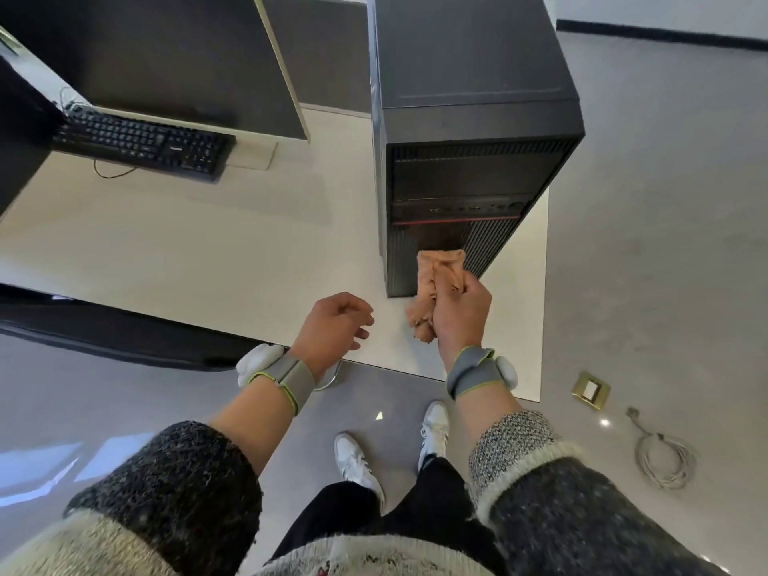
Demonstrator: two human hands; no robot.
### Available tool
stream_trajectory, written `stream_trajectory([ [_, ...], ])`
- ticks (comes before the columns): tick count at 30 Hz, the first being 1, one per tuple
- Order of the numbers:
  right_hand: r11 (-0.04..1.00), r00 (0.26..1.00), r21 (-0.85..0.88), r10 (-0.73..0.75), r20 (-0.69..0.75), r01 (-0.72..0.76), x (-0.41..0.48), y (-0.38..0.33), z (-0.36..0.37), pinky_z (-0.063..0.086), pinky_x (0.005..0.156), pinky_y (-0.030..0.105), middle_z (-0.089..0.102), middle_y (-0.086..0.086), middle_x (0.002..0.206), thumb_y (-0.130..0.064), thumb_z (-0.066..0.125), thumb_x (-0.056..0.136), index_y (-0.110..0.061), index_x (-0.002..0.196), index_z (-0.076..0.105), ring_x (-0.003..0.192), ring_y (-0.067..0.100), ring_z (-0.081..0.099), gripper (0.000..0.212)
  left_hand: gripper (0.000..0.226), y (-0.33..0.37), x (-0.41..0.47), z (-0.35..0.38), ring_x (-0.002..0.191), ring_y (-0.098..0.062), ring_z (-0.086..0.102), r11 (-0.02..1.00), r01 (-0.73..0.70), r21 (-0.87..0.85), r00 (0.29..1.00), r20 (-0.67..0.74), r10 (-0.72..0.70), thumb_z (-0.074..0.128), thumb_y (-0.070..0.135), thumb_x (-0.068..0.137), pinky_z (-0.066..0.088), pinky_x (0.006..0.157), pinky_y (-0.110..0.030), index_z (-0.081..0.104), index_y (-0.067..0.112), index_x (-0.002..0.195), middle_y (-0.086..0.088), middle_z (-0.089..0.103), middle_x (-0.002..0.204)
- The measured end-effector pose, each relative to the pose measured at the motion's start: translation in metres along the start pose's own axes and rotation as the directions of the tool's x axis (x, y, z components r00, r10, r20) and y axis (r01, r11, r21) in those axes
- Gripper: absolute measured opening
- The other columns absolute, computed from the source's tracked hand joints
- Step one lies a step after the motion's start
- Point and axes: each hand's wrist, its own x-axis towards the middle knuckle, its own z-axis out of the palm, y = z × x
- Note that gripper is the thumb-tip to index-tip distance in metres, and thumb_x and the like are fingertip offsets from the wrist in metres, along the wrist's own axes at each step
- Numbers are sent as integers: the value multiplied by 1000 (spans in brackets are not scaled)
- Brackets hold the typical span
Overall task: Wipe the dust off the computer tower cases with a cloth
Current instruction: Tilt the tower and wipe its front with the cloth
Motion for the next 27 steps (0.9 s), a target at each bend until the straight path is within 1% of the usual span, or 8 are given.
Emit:
stream_trajectory([
  [4,978,998,-202,56,8,-53,26,52,10,48,62,38,60,9,69,-23,59,95,-14,68,53,71,34,57,29,13,-4,2,-2,75,-19,65,1000,23,11,999,-36,-23,59,2,97,52,66,-30,70,7,101,-8,74,94],
  [9,881,947,-370,321,7,-296,50,87,6,51,66,34,69,5,67,-43,46,102,-6,75,66,62,34,62,50,13,-11,0,2,75,-17,66,997,54,49,996,-69,-51,58,3,99,54,67,-31,70,8,101,-7,74,94],
  [13,877,888,-166,460,15,-452,50,66,-3,52,50,28,70,13,71,-33,61,102,-2,80,73,63,33,70,40,15,-13,-1,10,76,-17,67,996,68,57,994,-91,-62,56,4,100,54,67,-30,70,6,105,-9,75,98],
  [15,883,880,25,465,92,-469,42,46,-12,46,42,30,68,14,66,-21,69,98,-4,76,72,47,28,63,28,15,-9,-1,18,76,-18,66,997,62,39,995,-86,-58,56,3,100,54,66,-30,70,5,105,-10,75,98],
  [19,939,942,216,210,261,-269,17,-28,-32,42,42,32,51,18,55,-15,73,95,3,77,63,40,31,52,27,14,1,-1,38,76,-19,66,999,36,23,998,-51,-35,57,3,99,53,68,-31,70,8,101,-9,74,97],
  [22,968,969,249,-95,229,36,1,-76,-52,54,46,49,59,29,73,-30,72,97,3,85,63,60,45,64,36,14,11,-1,52,77,-19,66,1000,8,15,1000,-31,-8,57,4,99,54,68,-31,70,11,98,-9,74,97],
  [24,940,935,233,-298,194,251,-7,-100,-65,62,62,49,66,14,81,-36,69,101,-9,88,69,78,40,69,30,14,18,0,60,77,-19,66,1000,-9,3,1000,-23,9,58,4,99,54,67,-31,69,12,95,-9,73,96],
  [27,913,911,178,-391,134,366,-8,-99,-75,50,58,31,58,-10,70,-29,67,104,-12,84,64,68,14,57,27,16,22,-3,67,77,-21,65,1000,-18,-15,999,-27,17,57,3,99,53,67,-32,67,12,91,-9,71,93],
])
